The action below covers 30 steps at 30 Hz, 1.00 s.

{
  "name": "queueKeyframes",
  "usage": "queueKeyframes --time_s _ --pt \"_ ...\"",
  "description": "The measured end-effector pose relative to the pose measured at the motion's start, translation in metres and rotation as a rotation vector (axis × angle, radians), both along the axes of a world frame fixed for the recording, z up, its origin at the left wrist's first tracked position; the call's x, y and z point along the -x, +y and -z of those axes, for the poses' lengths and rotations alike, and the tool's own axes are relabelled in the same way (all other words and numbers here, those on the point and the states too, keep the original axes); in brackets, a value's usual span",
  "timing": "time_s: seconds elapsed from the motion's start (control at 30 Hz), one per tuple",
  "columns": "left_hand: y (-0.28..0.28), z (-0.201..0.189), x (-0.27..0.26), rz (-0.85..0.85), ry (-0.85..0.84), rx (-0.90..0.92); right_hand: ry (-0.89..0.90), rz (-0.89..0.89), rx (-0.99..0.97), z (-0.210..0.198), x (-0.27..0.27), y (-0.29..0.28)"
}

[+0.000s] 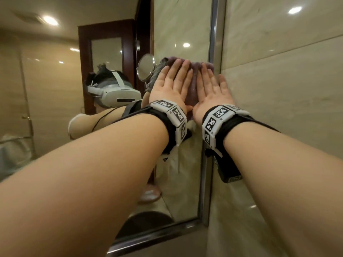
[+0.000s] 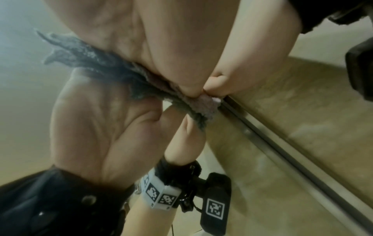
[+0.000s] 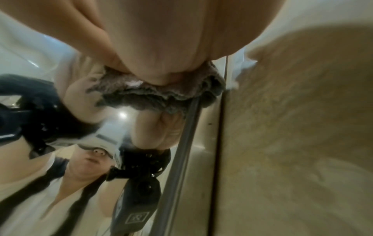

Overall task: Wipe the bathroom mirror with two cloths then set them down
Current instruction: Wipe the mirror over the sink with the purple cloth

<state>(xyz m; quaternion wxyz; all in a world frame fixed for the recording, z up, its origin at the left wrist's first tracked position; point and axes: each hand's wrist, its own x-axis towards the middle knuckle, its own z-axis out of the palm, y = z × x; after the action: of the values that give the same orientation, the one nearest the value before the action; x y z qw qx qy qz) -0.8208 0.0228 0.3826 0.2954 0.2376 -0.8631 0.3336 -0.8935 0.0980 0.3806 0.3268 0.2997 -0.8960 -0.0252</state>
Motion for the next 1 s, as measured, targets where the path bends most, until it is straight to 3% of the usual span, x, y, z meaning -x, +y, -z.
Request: queueKeyframes --time_s 0.23,0.47,1.0 --pt "-0.014 -0.003 -0.012 0.025 -0.047 0.067 0.017 -0.031 0.011 0.001 -0.004 -0.001" --pt "-0.036 -0.002 -0.046 0.011 -0.06 0.087 -0.02 -0.217 0.082 0.006 -0.021 -0.008" --pt "-0.137 0.039 -0.209 -0.132 0.007 -0.052 0.097 -0.462 -0.048 0.027 -0.166 -0.108"
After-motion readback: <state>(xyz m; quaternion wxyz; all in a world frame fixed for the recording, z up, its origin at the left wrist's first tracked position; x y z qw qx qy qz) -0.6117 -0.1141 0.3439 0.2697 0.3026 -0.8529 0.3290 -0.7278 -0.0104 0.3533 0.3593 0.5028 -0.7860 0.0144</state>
